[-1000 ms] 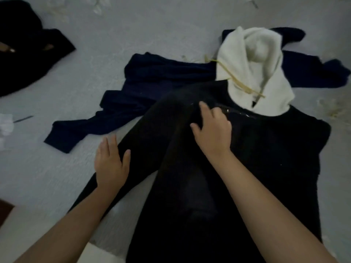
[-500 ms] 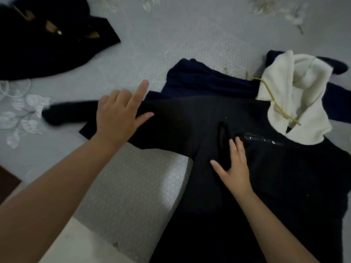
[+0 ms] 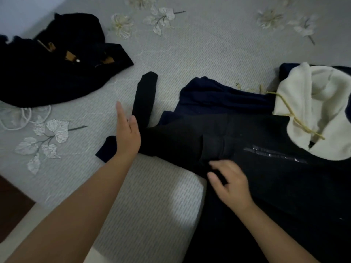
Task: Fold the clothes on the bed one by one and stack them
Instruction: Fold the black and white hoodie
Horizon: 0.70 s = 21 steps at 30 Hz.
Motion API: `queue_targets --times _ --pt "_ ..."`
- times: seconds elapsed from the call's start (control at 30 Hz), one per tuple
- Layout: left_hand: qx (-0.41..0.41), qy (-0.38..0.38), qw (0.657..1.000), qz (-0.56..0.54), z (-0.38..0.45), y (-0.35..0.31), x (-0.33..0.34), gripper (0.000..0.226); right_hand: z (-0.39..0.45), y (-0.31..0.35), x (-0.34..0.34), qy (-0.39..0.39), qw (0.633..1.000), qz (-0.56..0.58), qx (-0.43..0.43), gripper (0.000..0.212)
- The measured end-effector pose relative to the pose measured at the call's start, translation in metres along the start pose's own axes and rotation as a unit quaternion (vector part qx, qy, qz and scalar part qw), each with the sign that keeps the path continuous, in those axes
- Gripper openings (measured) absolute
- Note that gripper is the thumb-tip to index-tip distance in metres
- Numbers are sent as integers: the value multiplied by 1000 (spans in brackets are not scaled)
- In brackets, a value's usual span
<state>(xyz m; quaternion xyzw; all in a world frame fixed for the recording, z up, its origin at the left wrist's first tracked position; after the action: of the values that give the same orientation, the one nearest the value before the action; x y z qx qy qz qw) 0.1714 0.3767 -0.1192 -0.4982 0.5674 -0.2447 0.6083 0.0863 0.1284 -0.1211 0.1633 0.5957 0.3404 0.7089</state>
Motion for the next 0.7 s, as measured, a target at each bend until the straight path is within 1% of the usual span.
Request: queue_targets --times 0.03,0.07,0.1,0.17,0.2,0.23,0.3,0.37,0.43,0.47,0.5,0.53,0.57,0.6,0.63,0.67,0.7 --pt "-44 -18 998 -32 8 -2 -3 55 5 -5 -2 -16 999 -33 15 61" --pt "-85 -25 995 -50 15 -2 -4 56 11 -11 -3 -12 996 -79 40 65" --pt "-114 -16 992 -49 22 -3 -4 58 16 -17 -1 7 989 -127 73 68" --pt "-136 26 990 -22 31 -6 1 64 27 -29 5 80 968 -180 156 75" --pt "-144 42 989 -13 34 -7 5 67 33 -33 8 116 960 -182 179 80" --pt "-151 52 987 -9 36 -7 9 69 40 -36 10 132 959 -177 175 85" --pt "-167 64 984 -5 42 -6 19 75 57 -43 13 135 966 -166 148 97" --pt "-199 67 978 -23 48 -8 25 80 83 -46 19 130 965 -196 115 101" --pt "-228 54 967 -98 55 -11 28 79 107 -44 27 141 961 -227 73 99" --pt "-241 41 958 -151 58 -10 27 77 118 -44 32 164 953 -249 61 100" --pt "-253 32 946 -200 60 -12 25 76 129 -44 34 208 937 -273 60 103" --pt "-254 26 939 -230 62 -11 21 77 139 -44 35 218 931 -286 57 105" --pt "-238 19 942 -237 62 -12 14 80 145 -42 35 212 929 -301 45 103" --pt "-203 2 953 -223 62 -13 8 82 149 -41 35 171 934 -313 18 92" --pt "-152 -24 968 -196 61 -15 -1 82 151 -40 30 128 940 -316 11 76" --pt "-96 -62 980 -164 60 -18 -11 81 153 -38 25 75 947 -310 28 65" --pt "-49 -104 984 -133 57 -21 -21 79 152 -35 20 38 950 -307 48 62"
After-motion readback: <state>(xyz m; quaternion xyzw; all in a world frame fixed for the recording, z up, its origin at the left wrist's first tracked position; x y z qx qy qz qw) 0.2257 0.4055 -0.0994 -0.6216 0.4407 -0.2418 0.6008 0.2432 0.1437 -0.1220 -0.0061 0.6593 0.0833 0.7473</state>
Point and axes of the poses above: each hand's wrist, its own z-axis towards the middle knuckle, its own x-axis out of the palm, y = z × x, the point moved 1 cm from there along z, towards the middle knuckle, and after that the axes turned 2 degrees about y, right-handed, at the moved point
